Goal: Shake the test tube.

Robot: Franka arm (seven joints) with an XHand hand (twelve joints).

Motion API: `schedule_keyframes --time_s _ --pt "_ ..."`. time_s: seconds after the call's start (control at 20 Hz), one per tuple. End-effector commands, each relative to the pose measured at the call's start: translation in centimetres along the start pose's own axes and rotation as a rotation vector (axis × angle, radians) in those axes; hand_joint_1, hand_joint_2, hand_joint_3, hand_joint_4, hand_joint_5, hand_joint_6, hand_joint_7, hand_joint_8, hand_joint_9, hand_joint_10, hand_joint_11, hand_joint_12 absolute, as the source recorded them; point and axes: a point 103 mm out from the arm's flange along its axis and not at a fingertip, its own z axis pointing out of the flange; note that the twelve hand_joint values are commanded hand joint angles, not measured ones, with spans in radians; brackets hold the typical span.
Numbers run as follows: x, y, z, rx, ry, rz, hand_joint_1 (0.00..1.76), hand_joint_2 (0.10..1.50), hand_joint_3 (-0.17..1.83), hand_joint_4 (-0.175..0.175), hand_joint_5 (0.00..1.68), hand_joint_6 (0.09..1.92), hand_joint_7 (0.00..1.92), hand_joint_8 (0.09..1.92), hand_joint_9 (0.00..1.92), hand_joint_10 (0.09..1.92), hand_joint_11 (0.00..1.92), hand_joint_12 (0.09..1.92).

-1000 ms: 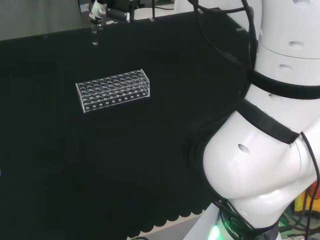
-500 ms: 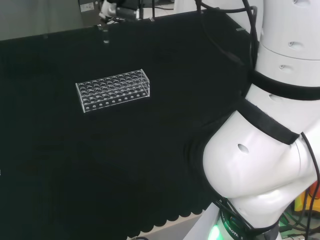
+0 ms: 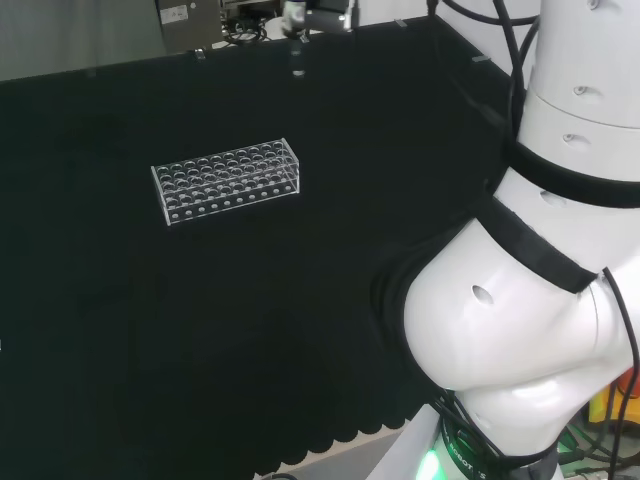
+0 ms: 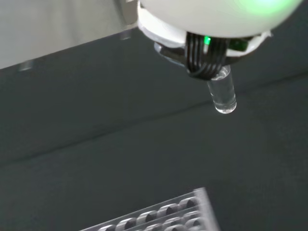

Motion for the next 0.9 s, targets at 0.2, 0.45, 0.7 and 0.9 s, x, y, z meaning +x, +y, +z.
schedule_keyframes --time_s 0.2,0.45,0.7,0.9 --pt "-6.7 1.5 -1.8 -0.042 -0.079 0.154 1.43 0.59 0.70 -0.175 1.31 0.57 1.42 0.57 1.30 0.59 0.85 1.24" --pt "-4.5 1.4 -0.9 -0.027 -0.050 0.109 1.43 0.59 0.70 -0.175 1.31 0.57 1.42 0.57 1.30 0.58 0.85 1.24" --pt "0.9 0.7 0.9 0.009 0.007 0.031 1.43 0.59 0.70 -0.175 1.31 0.57 1.42 0.57 1.30 0.58 0.85 1.24" --pt "6.0 -0.2 2.0 0.038 0.058 -0.052 1.43 0.59 0.70 -0.175 1.31 0.57 1.42 0.57 1.30 0.58 0.85 1.24"
